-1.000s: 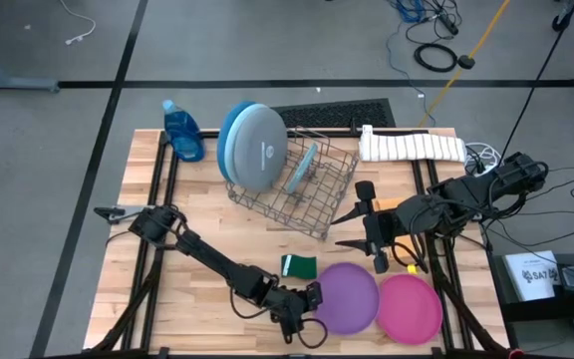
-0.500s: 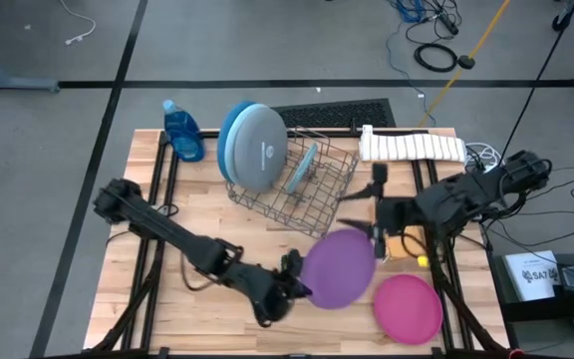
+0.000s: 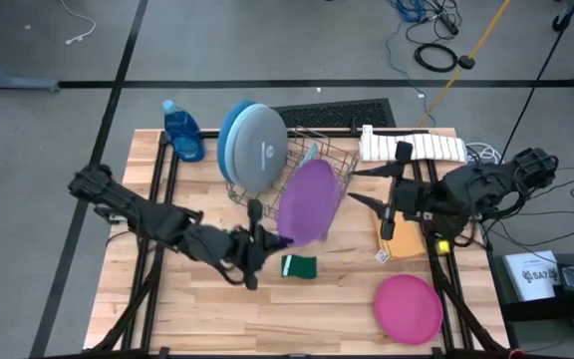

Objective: Sort dishes
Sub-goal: Put the purple plate in the dish rack

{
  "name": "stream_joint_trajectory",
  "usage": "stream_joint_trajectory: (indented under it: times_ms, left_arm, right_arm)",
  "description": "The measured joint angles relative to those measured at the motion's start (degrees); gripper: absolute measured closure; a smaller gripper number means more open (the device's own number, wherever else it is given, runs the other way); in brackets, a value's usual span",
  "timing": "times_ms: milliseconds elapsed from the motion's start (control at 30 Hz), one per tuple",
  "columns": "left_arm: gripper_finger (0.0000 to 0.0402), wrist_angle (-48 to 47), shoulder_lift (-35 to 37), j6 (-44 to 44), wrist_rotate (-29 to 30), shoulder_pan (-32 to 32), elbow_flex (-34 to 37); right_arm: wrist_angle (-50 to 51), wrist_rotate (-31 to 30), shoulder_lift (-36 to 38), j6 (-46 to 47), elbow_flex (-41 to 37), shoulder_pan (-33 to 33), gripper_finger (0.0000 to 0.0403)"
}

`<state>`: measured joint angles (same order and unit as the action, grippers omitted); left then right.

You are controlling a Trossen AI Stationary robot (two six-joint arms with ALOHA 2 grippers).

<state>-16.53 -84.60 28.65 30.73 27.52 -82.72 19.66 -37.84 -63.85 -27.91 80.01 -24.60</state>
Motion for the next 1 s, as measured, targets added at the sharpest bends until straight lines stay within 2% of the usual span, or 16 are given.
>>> stream_joint_trajectory:
  times_ms: [300, 467, 633, 800, 1000]
  left_arm:
    - [0.0402, -0.3, 7.6, -2.9, 4.6, -2.9, 0.0]
    - [0.0402, -0.1, 11.1, -4.4, 5.1, -3.1, 0.0]
    - [0.0402, -0.1, 12.4, -5.2, 5.2, -3.1, 0.0]
    - [0.0402, -0.4, 12.7, -5.9, 5.2, -3.1, 0.0]
    - [0.0402, -0.4, 13.5, -5.9, 5.2, -3.1, 0.0]
  right_arm:
    - [9.2, 1.1, -5.7, 9.8, 0.0, 5.9, 0.0221]
    - [11.5, 8.6, -11.7, 13.4, 0.0, 11.2, 0.0246]
    - [12.2, 13.3, -16.8, 16.2, 0.0, 18.3, 0.0296]
    - [12.2, 22.1, -19.5, 16.9, 0.0, 26.2, 0.0387]
    - [15.4, 31.2, -20.8, 22.8, 0.0, 34.5, 0.0401]
